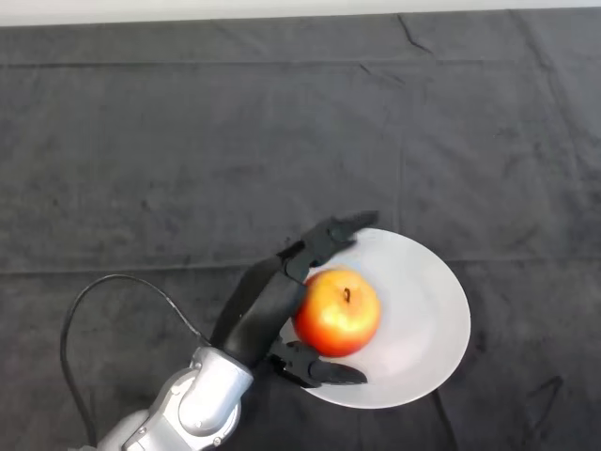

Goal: Move the apple to the plate

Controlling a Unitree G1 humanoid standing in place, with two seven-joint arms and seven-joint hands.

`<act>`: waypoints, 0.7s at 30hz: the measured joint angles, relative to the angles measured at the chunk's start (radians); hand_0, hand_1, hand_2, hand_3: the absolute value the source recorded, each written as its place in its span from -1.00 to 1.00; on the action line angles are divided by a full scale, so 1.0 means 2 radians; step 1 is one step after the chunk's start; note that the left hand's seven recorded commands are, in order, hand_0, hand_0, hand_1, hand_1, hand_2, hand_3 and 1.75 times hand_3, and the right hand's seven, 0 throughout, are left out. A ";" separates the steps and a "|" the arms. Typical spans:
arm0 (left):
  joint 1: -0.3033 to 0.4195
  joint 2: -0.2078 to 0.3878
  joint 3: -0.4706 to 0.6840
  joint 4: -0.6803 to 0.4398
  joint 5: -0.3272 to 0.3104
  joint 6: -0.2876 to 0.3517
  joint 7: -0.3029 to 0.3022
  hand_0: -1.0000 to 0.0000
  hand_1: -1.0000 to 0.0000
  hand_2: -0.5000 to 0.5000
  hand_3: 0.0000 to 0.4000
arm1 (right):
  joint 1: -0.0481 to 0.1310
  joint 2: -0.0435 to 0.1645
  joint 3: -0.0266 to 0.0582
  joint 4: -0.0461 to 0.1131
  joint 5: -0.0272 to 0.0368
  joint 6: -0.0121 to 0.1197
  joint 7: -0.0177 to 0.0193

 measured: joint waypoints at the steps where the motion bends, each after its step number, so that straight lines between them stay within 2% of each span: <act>1: 0.000 0.000 0.000 0.000 -0.001 0.000 0.000 1.00 1.00 0.00 -1.00 | 0.000 0.000 0.0000 0.000 0.0000 0.000 0.0000; 10: 0.000 0.017 0.004 0.000 -0.020 -0.001 -0.012 1.00 1.00 0.00 -1.00 | 0.000 0.000 0.0000 0.000 0.0000 0.000 0.0000; 21: 0.000 0.056 0.048 0.000 -0.045 -0.028 -0.030 1.00 1.00 0.00 -1.00 | 0.000 0.000 0.0000 0.000 0.0000 0.000 0.0000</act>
